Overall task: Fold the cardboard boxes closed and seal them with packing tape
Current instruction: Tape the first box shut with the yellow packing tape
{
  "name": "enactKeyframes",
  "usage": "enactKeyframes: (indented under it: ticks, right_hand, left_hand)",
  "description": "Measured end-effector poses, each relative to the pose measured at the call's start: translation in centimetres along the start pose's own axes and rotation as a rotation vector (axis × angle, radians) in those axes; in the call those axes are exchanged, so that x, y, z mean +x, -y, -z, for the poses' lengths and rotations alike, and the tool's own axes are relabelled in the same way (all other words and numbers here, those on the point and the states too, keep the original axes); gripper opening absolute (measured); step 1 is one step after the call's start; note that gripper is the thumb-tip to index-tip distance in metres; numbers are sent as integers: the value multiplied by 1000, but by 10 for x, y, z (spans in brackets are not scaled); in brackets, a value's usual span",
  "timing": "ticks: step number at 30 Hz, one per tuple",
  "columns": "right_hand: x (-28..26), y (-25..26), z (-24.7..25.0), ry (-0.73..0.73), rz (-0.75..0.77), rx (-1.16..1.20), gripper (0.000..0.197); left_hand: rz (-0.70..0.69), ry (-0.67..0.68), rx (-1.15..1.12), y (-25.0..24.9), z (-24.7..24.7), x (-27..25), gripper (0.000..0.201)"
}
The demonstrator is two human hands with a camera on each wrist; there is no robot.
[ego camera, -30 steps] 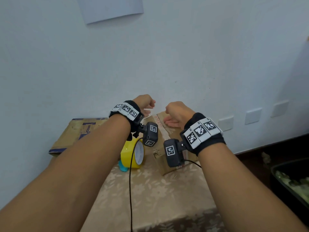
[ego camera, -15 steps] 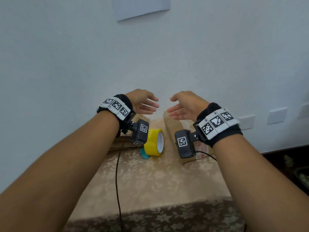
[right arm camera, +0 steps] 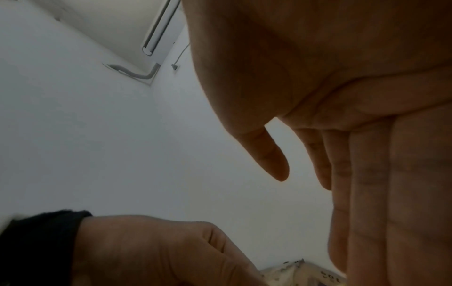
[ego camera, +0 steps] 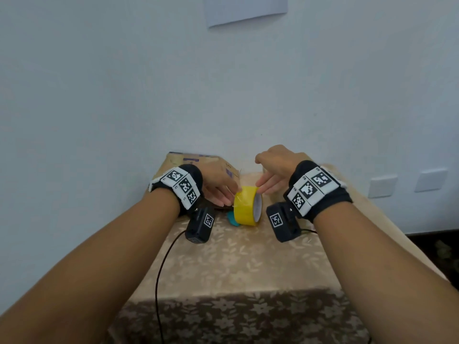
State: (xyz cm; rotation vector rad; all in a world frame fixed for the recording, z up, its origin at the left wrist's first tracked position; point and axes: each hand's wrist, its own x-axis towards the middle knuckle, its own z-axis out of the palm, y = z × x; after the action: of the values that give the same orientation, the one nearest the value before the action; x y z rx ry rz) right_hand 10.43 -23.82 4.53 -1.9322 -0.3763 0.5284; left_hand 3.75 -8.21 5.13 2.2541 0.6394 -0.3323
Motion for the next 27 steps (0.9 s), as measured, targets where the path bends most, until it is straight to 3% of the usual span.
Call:
enactKeyframes:
  ticks: [7, 11, 19, 27]
  right_hand:
    - [4, -4, -6, -13, -23, 4, 54]
    - [7, -6, -7, -1, -40, 55, 51]
    - [10, -10, -7, 15, -29, 193, 42]
    - [13, -11, -9, 40, -36, 259, 35]
  left_hand:
    - [-44, -32, -63, 4, 1, -6, 31]
    - [-116, -26, -39, 4, 0, -9, 13]
    - [-232, -193, -45, 3, -1, -1, 7]
    - [-285, -244, 23, 7, -14, 14, 24]
